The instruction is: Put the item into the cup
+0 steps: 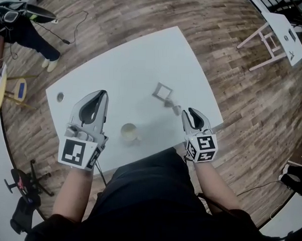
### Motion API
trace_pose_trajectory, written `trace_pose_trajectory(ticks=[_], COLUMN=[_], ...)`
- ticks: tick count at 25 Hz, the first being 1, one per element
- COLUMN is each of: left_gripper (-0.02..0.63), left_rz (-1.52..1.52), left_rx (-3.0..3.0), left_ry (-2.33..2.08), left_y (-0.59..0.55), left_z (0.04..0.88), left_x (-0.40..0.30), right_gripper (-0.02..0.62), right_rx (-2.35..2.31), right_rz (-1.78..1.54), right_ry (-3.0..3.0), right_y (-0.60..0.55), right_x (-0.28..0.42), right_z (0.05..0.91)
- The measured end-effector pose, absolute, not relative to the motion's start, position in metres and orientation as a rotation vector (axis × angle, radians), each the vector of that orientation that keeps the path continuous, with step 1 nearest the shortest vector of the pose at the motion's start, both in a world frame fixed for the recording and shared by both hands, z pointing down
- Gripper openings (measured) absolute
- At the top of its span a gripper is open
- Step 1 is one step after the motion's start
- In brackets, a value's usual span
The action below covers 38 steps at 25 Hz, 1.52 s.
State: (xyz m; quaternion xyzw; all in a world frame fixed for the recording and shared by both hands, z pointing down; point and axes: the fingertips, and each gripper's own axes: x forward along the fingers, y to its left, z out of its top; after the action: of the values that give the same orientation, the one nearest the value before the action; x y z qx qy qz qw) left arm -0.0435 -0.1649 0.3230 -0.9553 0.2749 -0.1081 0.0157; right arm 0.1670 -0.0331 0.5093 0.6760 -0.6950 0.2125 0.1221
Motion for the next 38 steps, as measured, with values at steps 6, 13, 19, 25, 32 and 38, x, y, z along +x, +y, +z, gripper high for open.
trace_pose_trajectory(ticks=[6, 13, 19, 25, 32, 38], left_gripper=[0.000, 0.000, 0.000, 0.000, 0.000, 0.000], left_rz=[-0.391, -0.417, -0.447, -0.493, -0.578, -0.621], left_rx=[-3.017, -3.069, -3.090, -3.100, -3.108, -3.116], left_ry=[0.835, 0.831, 0.817, 0.815, 0.838, 0.862], left_y=[-0.159, -0.156, -0.156, -0.155, -0.151, -0.150], left_z=[0.337, 0.346, 0.355, 0.367, 0.384, 0.394], left_x=[-0.035, -0.019, -0.011, -0.008, -0.015, -0.023], right_gripper=[0.095, 0.112, 0.114, 0.114, 0.123, 0.127], right_rx=[1.945, 1.932, 1.915, 1.903, 1.867, 1.870], right_rz=[0.659, 0.711, 0.754, 0.786, 0.819, 0.843], right_ry=[-2.025, -2.014, -2.003, -1.991, -1.987, -1.981], right_y=[-0.029, -0.028, -0.028, -0.027, -0.028, -0.031], right_x=[0.160, 0.161, 0.159, 0.162, 0.159, 0.157], right_z=[0.525, 0.540, 0.552, 0.563, 0.576, 0.585])
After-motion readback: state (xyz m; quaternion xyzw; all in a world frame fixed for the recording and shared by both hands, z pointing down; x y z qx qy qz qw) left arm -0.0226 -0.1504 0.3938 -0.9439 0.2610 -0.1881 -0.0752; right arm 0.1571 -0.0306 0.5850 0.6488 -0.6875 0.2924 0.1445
